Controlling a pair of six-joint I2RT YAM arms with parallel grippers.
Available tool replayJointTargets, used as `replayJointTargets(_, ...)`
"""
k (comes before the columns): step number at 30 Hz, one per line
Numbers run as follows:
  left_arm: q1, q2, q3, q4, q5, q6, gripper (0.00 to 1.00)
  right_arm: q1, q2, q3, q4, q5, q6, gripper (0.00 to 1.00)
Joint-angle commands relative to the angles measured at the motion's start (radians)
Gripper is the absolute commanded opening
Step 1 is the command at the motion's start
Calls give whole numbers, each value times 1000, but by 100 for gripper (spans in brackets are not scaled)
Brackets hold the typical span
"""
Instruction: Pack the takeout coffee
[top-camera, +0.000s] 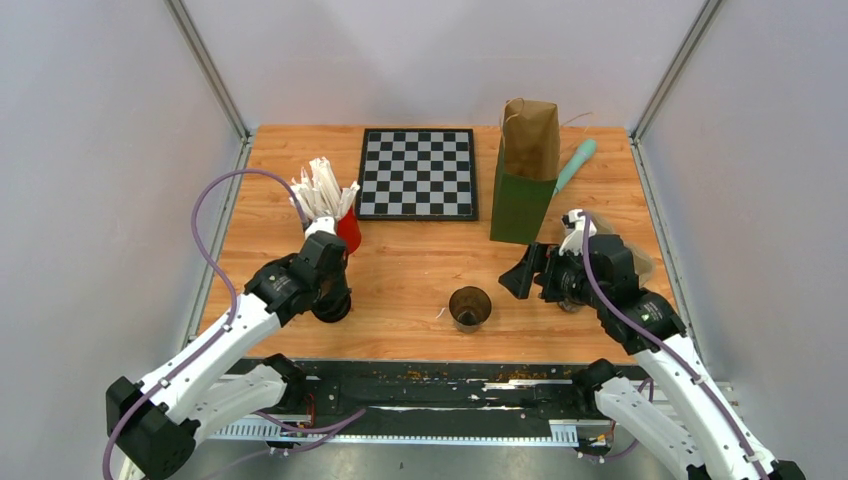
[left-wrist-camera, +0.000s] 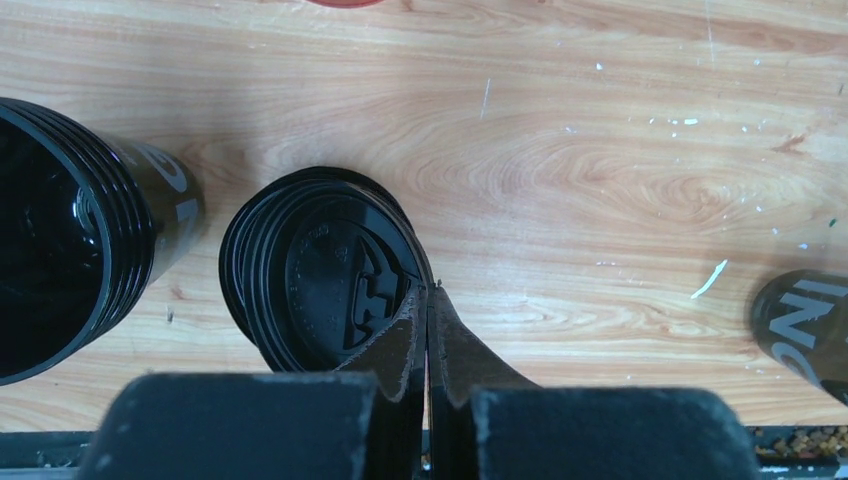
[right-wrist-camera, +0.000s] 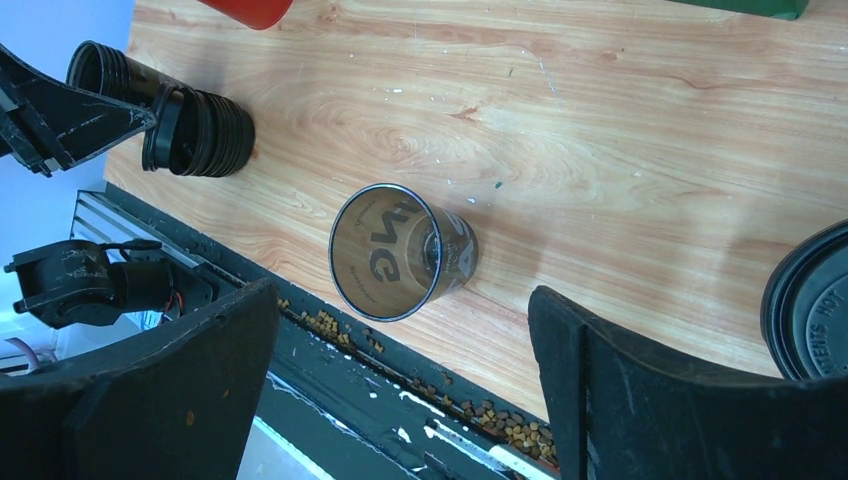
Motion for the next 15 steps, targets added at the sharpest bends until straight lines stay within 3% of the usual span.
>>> replayJointTargets(1,4,-24,48,-42,41,24,0,4,9,-9,80,-33,-16,95)
replayJointTargets(5,2,-41,76,-44,149,39,0,21,15,1,135,-53,-46,95)
replayJointTargets(9,3,-53,110,-37,261,20,0,89,-21,-60,322,-15,-87,96)
replayJointTargets(15,3,-48,243,-85,391,22,0,144,-45,-121,533,-94,-240,96)
